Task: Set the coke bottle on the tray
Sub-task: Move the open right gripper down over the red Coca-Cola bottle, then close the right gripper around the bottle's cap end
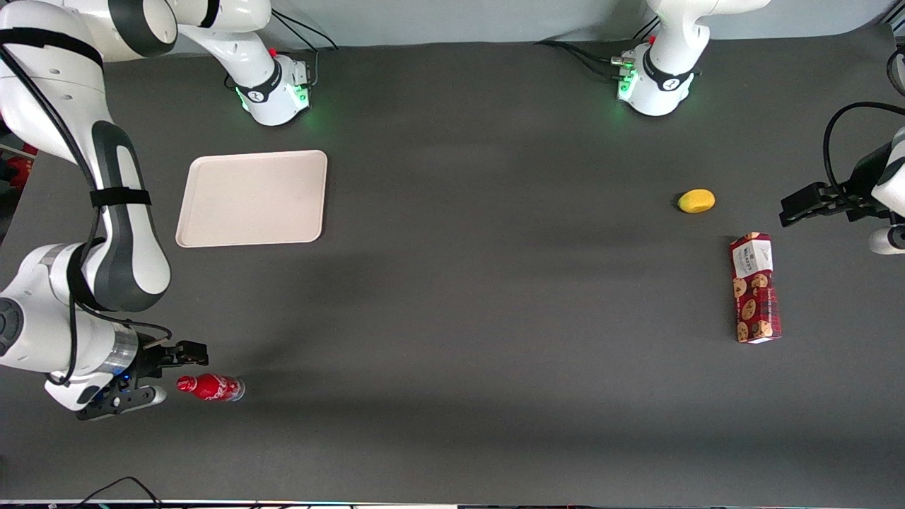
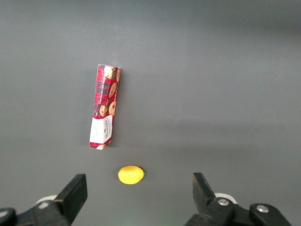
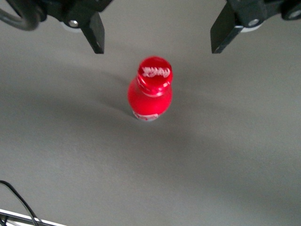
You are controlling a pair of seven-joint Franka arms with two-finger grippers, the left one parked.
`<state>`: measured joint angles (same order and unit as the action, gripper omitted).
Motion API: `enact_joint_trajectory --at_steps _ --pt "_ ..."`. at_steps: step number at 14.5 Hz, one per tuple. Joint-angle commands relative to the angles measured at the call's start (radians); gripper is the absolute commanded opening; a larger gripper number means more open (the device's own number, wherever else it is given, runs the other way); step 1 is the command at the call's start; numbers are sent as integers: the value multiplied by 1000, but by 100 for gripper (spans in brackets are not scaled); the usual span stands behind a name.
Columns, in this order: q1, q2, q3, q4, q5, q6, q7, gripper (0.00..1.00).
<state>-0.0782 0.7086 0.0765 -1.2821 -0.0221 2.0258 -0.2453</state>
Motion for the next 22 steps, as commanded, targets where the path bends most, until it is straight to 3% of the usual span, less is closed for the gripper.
enact_joint_trajectory --at_steps 1,16,19,20,22 --pt "1 60 9 79 1 8 -25 100" --pt "-6 95 8 83 1 48 -126 100" --pt "-6 95 6 84 1 47 -199 80" --pt "-9 95 6 83 7 47 -218 70" --pt "-8 97 0 83 45 48 -226 39"
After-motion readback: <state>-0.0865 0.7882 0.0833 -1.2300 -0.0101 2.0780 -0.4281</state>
